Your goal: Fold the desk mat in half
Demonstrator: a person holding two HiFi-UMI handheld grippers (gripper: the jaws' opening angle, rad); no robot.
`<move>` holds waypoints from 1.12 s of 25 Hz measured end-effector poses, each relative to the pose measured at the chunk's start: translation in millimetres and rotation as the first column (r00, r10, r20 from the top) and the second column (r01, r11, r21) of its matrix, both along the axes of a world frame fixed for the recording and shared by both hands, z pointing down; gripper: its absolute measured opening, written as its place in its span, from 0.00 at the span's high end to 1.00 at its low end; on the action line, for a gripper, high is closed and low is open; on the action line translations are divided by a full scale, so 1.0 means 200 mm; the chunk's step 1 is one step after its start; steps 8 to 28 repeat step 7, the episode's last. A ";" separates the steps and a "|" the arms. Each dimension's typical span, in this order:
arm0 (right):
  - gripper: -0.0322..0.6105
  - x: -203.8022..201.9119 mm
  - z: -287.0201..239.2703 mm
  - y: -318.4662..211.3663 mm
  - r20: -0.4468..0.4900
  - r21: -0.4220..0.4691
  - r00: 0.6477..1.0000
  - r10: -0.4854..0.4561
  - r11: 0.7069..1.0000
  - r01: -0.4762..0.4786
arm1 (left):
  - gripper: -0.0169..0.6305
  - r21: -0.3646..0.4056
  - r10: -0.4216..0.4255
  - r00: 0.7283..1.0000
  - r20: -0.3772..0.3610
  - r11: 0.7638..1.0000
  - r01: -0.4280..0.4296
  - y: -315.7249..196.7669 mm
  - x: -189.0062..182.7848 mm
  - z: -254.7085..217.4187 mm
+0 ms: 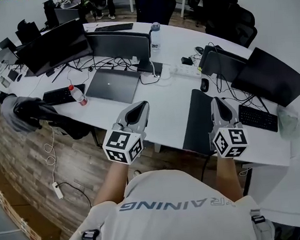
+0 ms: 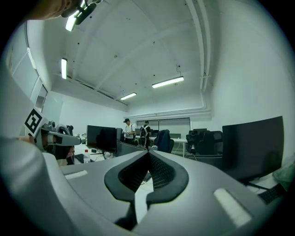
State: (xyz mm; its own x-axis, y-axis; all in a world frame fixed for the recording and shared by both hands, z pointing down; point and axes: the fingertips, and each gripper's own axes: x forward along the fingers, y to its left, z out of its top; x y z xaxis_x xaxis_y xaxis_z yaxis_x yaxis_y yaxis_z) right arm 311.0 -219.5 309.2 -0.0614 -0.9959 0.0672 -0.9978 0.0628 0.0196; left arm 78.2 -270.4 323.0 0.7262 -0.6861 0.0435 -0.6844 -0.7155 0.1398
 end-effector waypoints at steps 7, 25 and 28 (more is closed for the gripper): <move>0.93 0.01 0.01 0.01 0.019 -0.015 1.000 0.012 1.000 -0.012 | 0.97 -0.039 0.031 0.999 0.011 0.999 -0.030 0.02 0.05 0.06; 0.93 0.01 0.01 0.01 0.019 -0.015 1.000 0.012 1.000 -0.012 | 0.97 -0.039 0.031 0.999 0.011 0.999 -0.030 0.02 0.05 0.06; 0.93 0.01 0.01 0.01 0.019 -0.015 1.000 0.012 1.000 -0.012 | 0.97 -0.039 0.031 0.999 0.011 0.999 -0.030 0.02 0.05 0.06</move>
